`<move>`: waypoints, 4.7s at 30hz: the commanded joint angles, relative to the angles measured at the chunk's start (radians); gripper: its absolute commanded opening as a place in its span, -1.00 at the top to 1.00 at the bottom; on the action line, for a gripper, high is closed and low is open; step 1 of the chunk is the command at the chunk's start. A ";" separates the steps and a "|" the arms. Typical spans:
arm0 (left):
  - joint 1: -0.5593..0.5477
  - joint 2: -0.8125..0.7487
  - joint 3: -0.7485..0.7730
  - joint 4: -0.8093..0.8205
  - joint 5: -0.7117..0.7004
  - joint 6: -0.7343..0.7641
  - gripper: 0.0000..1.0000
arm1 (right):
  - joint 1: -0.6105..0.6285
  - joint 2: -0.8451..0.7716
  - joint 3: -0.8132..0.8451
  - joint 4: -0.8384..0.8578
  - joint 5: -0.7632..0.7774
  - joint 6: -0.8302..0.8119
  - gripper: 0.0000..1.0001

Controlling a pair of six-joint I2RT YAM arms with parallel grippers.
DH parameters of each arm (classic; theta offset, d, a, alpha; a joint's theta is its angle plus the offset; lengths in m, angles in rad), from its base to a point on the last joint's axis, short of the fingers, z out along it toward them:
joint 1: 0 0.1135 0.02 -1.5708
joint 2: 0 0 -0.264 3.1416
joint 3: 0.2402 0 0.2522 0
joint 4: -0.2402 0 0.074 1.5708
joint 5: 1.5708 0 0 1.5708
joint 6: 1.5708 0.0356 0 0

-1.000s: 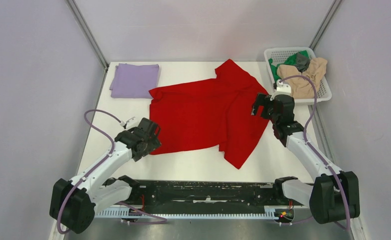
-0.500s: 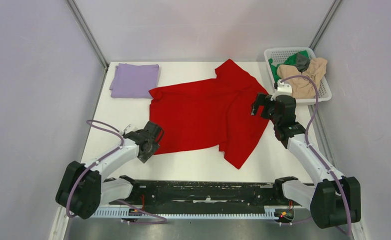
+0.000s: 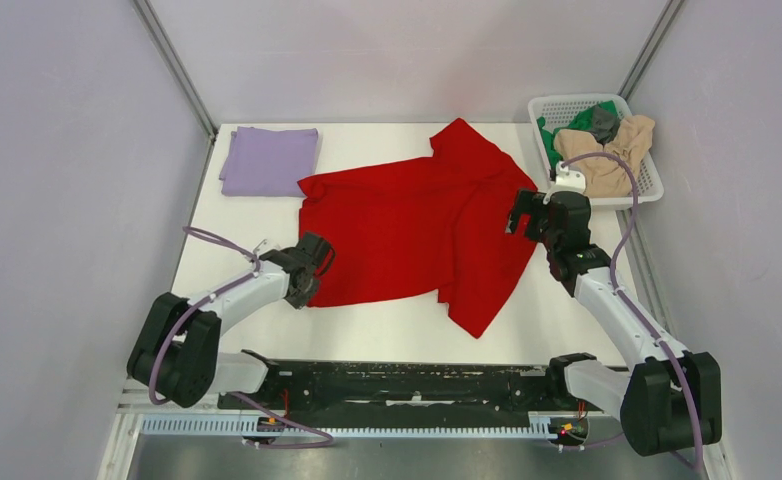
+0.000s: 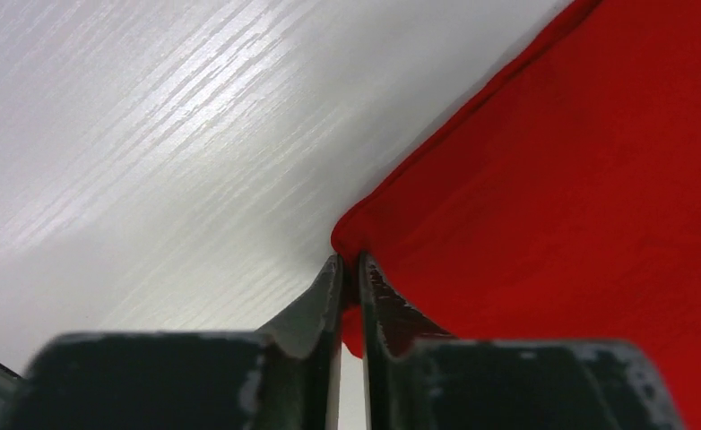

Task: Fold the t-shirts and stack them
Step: Grab the side of the flattened tshirt closest away from the robot with both arms, then fold the flattened tshirt in 1/3 of the way

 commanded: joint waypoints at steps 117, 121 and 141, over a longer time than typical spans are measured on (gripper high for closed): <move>0.245 -0.137 0.207 -0.026 0.098 0.265 0.96 | 0.184 0.215 0.377 -0.360 0.017 -0.231 1.00; 0.247 -0.084 0.222 -0.005 0.101 0.278 0.96 | 0.169 0.274 0.397 -0.289 0.000 -0.296 1.00; 0.255 -0.070 0.326 -0.047 0.059 0.300 -0.99 | 0.119 0.576 0.641 -0.312 0.127 -0.197 -0.96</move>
